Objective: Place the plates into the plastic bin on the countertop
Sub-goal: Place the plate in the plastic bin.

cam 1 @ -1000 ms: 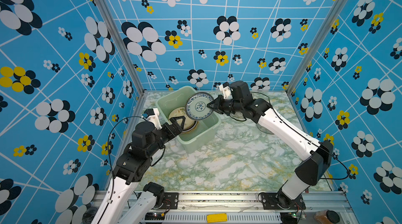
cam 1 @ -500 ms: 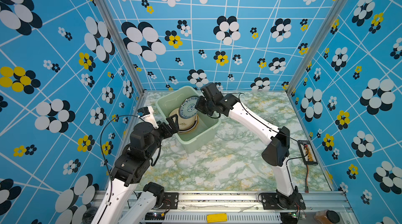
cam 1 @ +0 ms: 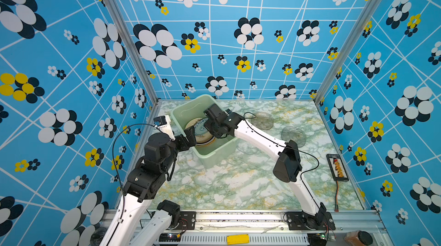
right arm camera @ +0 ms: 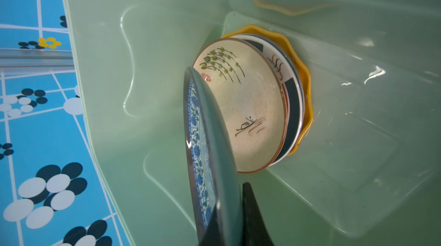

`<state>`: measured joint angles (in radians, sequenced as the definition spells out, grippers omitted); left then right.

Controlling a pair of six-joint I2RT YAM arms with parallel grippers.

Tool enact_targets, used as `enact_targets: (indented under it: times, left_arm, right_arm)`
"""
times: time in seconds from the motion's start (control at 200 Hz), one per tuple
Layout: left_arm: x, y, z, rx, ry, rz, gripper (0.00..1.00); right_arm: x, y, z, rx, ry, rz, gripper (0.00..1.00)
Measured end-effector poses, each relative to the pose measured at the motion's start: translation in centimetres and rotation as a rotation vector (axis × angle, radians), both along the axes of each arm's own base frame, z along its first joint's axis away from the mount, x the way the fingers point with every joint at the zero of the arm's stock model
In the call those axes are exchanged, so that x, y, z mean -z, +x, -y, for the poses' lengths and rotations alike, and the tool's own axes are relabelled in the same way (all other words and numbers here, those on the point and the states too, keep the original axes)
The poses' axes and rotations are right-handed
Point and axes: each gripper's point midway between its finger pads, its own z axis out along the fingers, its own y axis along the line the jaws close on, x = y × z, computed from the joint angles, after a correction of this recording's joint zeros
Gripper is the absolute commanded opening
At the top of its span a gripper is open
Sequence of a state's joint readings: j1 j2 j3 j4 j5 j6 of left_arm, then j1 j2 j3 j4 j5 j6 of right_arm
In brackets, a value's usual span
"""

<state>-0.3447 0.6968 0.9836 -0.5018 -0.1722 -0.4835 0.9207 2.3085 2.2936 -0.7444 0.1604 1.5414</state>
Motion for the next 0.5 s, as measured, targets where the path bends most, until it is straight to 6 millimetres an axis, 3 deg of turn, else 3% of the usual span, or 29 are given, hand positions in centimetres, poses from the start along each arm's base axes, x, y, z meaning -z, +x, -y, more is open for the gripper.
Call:
enact_targets:
  times: [0.175, 0.5]
  left_arm:
    - [-0.5, -0.4, -0.5, -0.013, 0.013, 0.022, 0.99]
    - [-0.5, -0.6, -1.1, -0.037, 0.042, 0.028, 0.99]
  right_arm:
    - [0.9, -0.1, -1.2, 0.114, 0.096, -0.055, 0.10]
    - [5.1, 0.3, -1.8, 0.236, 0.133, -0.147, 0.09]
